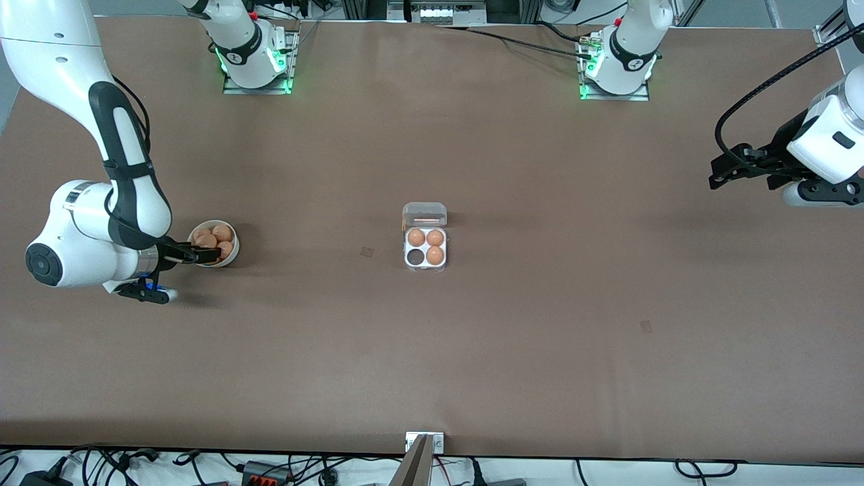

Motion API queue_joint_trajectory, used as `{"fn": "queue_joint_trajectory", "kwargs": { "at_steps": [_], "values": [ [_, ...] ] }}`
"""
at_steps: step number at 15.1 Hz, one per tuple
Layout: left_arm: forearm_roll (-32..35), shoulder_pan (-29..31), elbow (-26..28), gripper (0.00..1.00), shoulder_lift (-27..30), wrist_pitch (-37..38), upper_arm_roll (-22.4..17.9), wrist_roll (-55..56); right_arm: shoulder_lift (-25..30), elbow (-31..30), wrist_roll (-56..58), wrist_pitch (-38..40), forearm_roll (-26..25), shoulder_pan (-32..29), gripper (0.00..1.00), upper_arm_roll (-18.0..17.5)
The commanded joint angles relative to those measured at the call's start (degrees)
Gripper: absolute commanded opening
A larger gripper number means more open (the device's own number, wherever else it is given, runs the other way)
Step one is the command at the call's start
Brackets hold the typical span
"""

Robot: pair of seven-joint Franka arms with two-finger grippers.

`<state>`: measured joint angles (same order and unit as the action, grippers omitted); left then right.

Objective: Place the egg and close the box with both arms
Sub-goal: 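Grasp one brown egg with the right gripper and lift it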

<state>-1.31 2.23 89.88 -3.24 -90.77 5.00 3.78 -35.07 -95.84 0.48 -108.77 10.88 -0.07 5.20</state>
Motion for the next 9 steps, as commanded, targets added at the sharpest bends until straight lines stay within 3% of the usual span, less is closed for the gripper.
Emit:
{"fn": "queue_joint_trajectory", "kwargs": {
  "at_steps": [1,3,4,9],
  "values": [
    [-1.15,0.32,-1.29,1.0,-0.19,0.68,0.19,0.17,-0.61,1.09,0.93,0.23,0.63,-0.28,0.46,-0.28],
    [-1.15,0.32,-1.29,1.0,-0.19,0.68,0.19,0.17,-0.52,1.44,1.01,0.49,0.46,-0.28,0.15,-0.28],
    [-1.15,0.32,-1.29,1.0,-0.19,0.68,0.19,0.17,-0.52,2.49,1.36,0.75,0.46,-0.28,0.09,-0.28],
    [-1.15,0.32,-1.29,1.0,-0.19,0.68,0.19,0.17,-0.17,11.7,3.11,9.43,0.1,0.16,0.04,-0.37]
  ]
}}
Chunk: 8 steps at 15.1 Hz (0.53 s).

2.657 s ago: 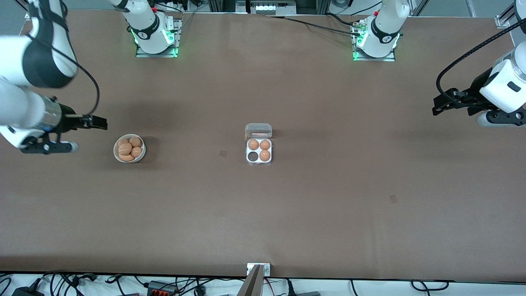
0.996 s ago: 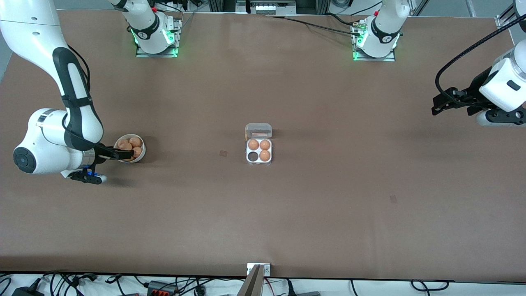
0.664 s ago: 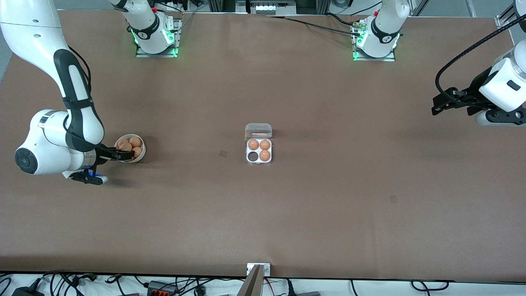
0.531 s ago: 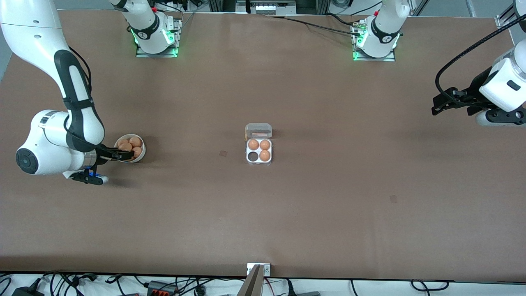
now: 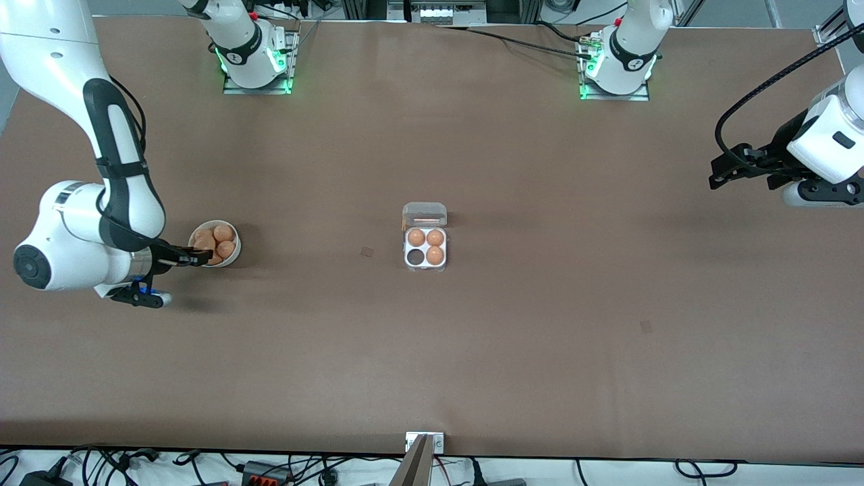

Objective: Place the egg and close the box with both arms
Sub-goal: 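Grasp one brown egg with the right gripper and lift it, then carry the egg with the right gripper to the clear egg carton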

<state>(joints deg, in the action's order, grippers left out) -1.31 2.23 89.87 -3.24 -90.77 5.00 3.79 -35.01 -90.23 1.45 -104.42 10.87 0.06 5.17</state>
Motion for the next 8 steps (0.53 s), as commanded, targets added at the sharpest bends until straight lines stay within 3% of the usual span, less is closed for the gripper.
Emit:
{"fn": "queue_joint_trajectory", "kwargs": {
  "at_steps": [1,3,5,8],
  "values": [
    [-1.15,0.32,-1.28,1.0,-0.19,0.68,0.19,0.16,-0.15,9.17,3.81,7.63,0.12,0.46,0.04,-0.42],
    [-1.15,0.23,-1.36,1.0,-0.19,0.68,0.19,0.16,-0.15,14.63,6.54,10.81,0.12,3.35,0.04,-0.42],
    [-1.15,0.23,-1.36,1.0,-0.19,0.68,0.19,0.16,-0.15,16.31,7.34,10.38,0.47,8.27,0.04,-0.42],
    [-1.15,0.23,-1.36,1.0,-0.19,0.68,0.19,0.16,-0.15,16.76,6.12,2.59,0.73,16.61,0.04,-0.43]
  ]
}}
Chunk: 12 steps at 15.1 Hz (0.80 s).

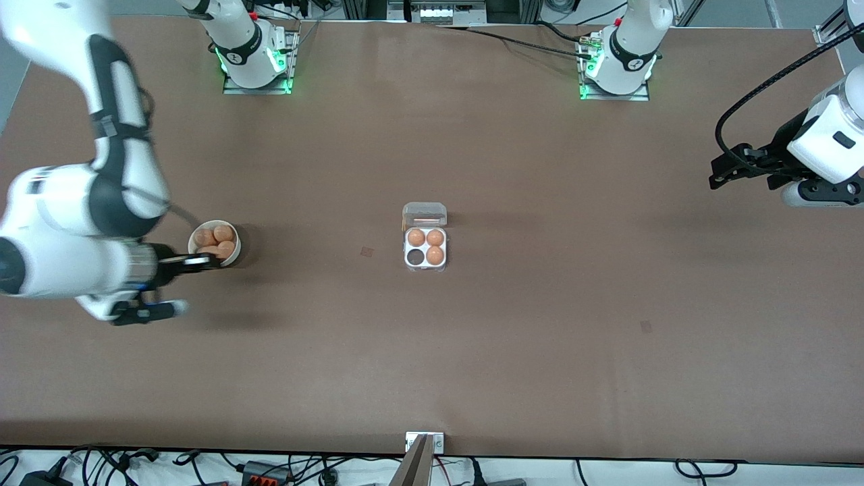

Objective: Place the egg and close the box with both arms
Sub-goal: 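Carry the egg with the right gripper to the clear egg carton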

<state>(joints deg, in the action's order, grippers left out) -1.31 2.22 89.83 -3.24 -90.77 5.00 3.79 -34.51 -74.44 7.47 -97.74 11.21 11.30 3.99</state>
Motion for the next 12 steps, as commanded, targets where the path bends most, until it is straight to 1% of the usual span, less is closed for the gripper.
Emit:
{"fn": "queue_joint_trajectory", "kwargs": {
  "at_steps": [1,4,6,9,12],
  "values": [
    [-1.15,0.24,-1.32,1.0,-0.19,0.68,0.19,0.16,-0.64,0.96,-0.7,-6.82,0.31,8.36,0.04,0.84],
    [-1.15,0.15,-1.32,1.0,-0.19,0.68,0.19,0.16,-1.17,0.87,-6.32,-12.98,0.22,15.05,0.03,0.84],
    [-1.15,0.15,-1.32,1.0,-0.19,0.68,0.19,0.16,-1.52,0.52,-8.78,-16.15,0.39,17.78,0.03,0.84],
    [-1.15,0.06,-1.32,1.0,-0.19,0.68,0.27,0.16,-3.62,0.52,-14.93,-17.82,0.31,21.65,0.03,0.84],
    [-1.24,0.59,-1.32,1.0,-0.19,0.68,0.19,0.08,-6.61,0.09,-16.35,-23.88,0.48,24.64,0.03,0.84]
  ]
}}
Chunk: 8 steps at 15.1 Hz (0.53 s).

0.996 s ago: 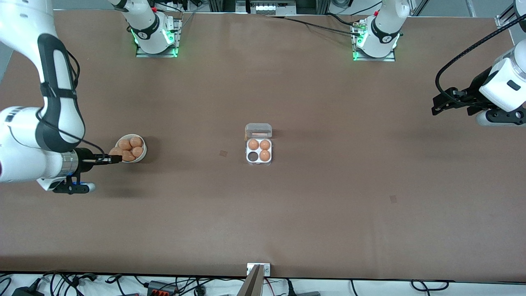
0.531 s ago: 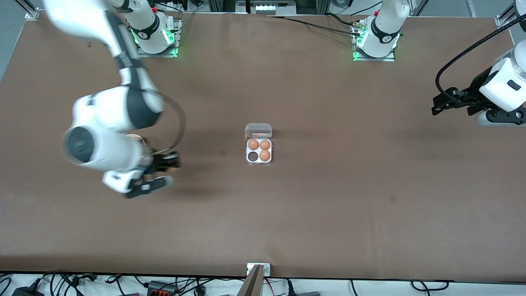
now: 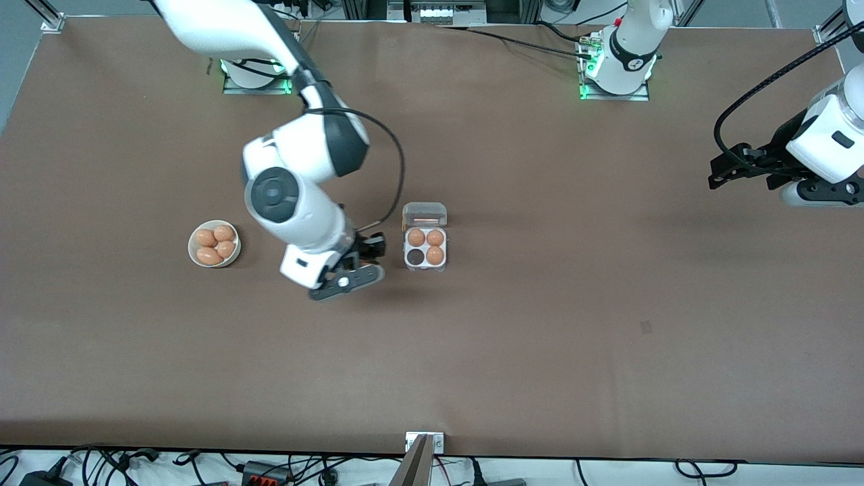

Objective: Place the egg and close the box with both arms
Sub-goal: 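Carry the egg with the right gripper to the clear egg carton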

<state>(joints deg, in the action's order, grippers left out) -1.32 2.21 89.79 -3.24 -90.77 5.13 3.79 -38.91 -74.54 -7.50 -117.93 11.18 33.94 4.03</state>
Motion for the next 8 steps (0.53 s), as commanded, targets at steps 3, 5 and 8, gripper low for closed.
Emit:
{"fn": "queue_joint_trajectory", "kwargs": {
  "at_steps": [3,5,8],
  "values": [
    [-2.37,0.51,-1.29,1.0,-0.28,0.68,0.06,0.16,-5.2,0.01,-3.13,-8.18,0.6,4.11,0.02,0.8],
    [-2.46,0.51,-1.29,1.0,-0.36,0.68,0.06,0.16,-6.7,0.01,-5.94,-11.08,0.51,6.13,0.02,0.8],
    [-2.38,0.25,-1.29,1.0,-0.28,0.68,0.15,0.25,-7.23,-0.43,-7.97,-11.8,-0.01,7.37,0.02,0.8]
  ]
}}
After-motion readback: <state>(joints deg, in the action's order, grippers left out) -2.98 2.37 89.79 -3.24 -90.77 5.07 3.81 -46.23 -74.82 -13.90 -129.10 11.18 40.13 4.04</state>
